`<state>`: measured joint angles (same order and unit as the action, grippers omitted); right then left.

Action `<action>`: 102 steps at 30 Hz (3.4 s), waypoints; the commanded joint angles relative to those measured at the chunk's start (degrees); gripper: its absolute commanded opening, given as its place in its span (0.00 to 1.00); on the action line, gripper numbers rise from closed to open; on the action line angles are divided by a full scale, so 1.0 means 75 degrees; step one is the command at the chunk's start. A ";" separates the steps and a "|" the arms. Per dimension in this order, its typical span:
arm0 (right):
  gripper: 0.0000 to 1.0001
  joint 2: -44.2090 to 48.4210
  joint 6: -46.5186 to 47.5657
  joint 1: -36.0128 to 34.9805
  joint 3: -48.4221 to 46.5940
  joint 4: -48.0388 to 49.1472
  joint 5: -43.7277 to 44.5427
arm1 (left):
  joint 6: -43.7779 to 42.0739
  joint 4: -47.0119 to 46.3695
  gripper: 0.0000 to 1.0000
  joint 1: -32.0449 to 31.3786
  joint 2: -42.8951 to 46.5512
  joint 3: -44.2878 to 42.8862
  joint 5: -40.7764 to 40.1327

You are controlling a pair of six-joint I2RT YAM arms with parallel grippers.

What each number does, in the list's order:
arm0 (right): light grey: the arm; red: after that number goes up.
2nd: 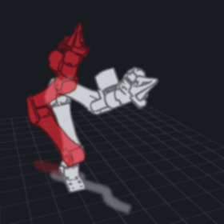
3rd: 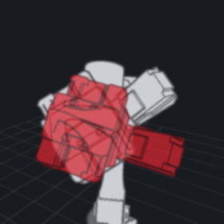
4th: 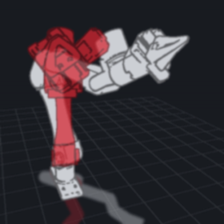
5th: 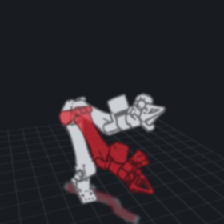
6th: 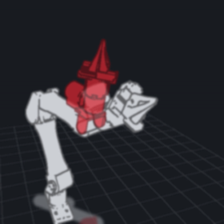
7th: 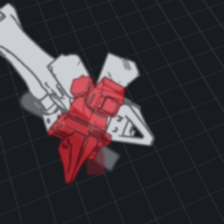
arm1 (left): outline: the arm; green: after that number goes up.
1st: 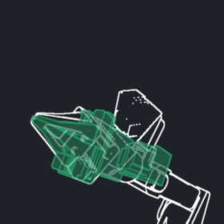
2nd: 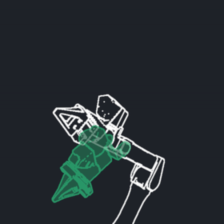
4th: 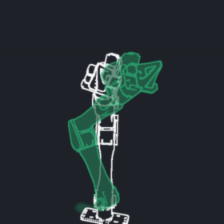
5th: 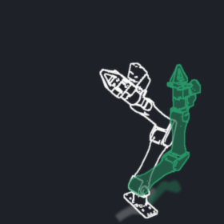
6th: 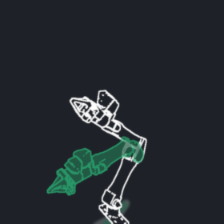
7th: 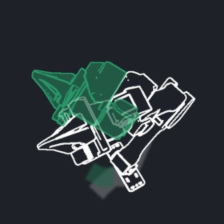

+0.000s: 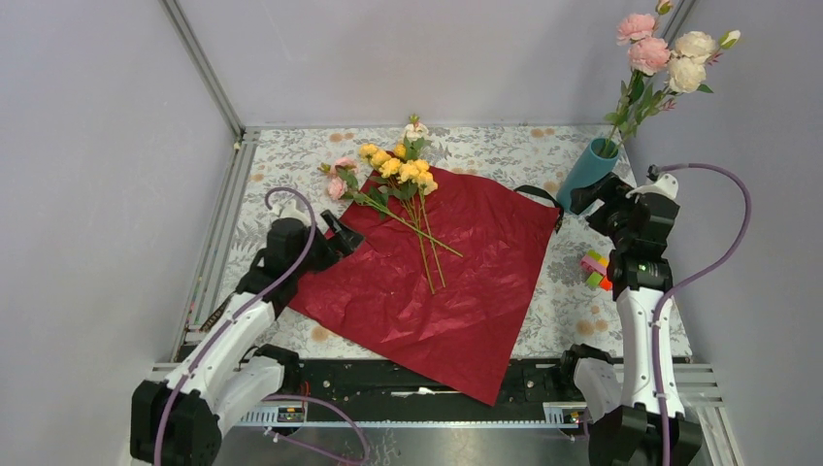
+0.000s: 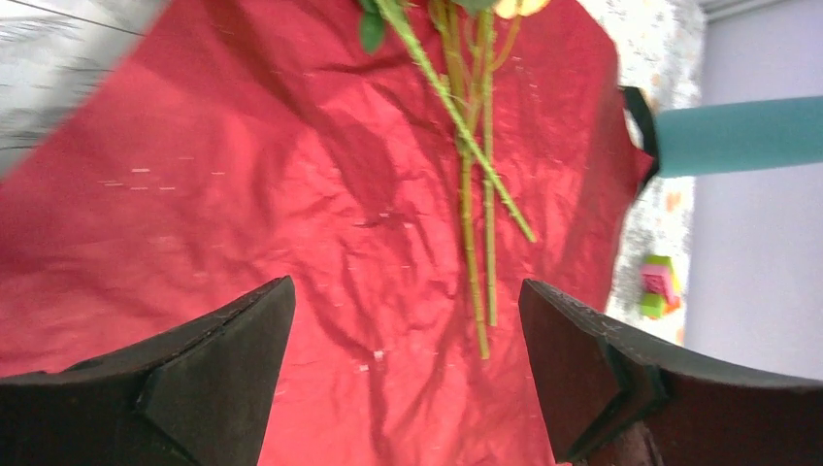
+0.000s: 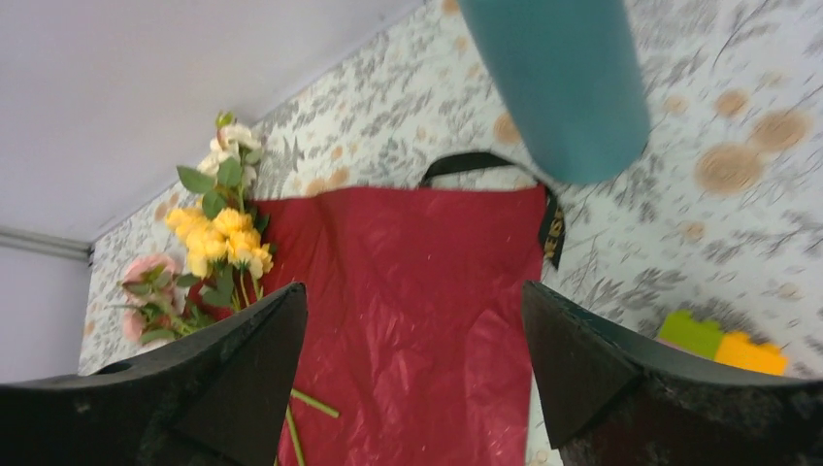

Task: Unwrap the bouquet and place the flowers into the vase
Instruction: Insert the fake flower into the vase, then pick up the fake flower from the wrapping paper.

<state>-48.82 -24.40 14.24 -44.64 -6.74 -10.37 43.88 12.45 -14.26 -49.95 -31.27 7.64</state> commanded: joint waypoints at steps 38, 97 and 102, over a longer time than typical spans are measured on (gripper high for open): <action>0.63 0.0228 -0.0391 -0.0653 0.0071 -0.1022 -0.1347 | 0.3129 -0.5410 0.48 -0.2411 -0.6705 -0.1864 -0.1672; 0.63 0.0274 -0.0189 -0.0677 0.0070 -0.1259 -0.1348 | 0.3620 -0.6215 0.25 -0.2087 -0.7845 -0.2216 -0.1587; 0.63 0.0262 -0.0193 -0.0680 0.0055 -0.1279 -0.1348 | 0.3675 -0.6192 0.24 -0.2083 -0.8049 -0.2279 -0.1489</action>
<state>-47.18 -26.79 9.72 -41.95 -16.12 -19.59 70.59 -30.61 -30.28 -108.88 -46.54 -3.16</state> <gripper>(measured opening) 0.627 0.249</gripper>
